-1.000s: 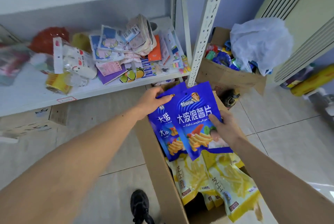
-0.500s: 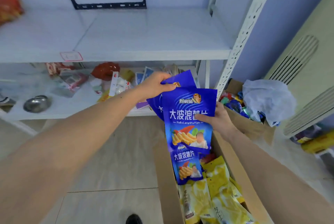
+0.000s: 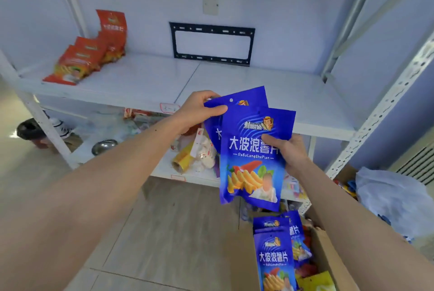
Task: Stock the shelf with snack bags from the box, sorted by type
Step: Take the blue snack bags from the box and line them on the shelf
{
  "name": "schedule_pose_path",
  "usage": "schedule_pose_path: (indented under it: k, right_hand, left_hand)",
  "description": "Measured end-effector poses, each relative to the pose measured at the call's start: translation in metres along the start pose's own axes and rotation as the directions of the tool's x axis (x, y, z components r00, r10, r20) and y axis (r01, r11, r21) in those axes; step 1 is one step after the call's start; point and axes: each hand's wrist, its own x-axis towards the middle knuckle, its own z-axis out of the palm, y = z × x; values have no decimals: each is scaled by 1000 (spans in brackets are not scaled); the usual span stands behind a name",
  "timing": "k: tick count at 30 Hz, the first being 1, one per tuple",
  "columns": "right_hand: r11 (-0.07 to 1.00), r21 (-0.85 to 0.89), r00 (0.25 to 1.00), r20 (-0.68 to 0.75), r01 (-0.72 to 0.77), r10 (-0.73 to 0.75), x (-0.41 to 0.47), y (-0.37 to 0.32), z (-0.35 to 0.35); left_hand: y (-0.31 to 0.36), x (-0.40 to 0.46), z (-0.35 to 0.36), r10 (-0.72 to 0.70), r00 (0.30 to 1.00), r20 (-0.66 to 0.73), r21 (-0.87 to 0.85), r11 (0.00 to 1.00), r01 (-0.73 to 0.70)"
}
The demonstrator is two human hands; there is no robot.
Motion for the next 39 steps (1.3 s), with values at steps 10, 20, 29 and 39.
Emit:
schedule_pose_path:
  k: [10, 20, 29, 39]
  right_hand:
    - [987, 152, 998, -57, 47, -38, 74, -32, 173]
    - [994, 98, 998, -41, 51, -47, 153, -44, 317]
    - [999, -27, 995, 98, 35, -32, 265, -61, 403]
    - [993, -113, 990, 138, 31, -15, 399, -84, 489]
  left_hand:
    - [-78, 24, -136, -112, 981, 157, -159, 978, 137]
    - [-110, 73, -264, -88, 996, 10, -196, 977, 88]
    - [-143, 171, -366, -135, 975, -176, -183, 978, 102]
    - [-171, 296, -458, -226, 941, -252, -199, 964, 179]
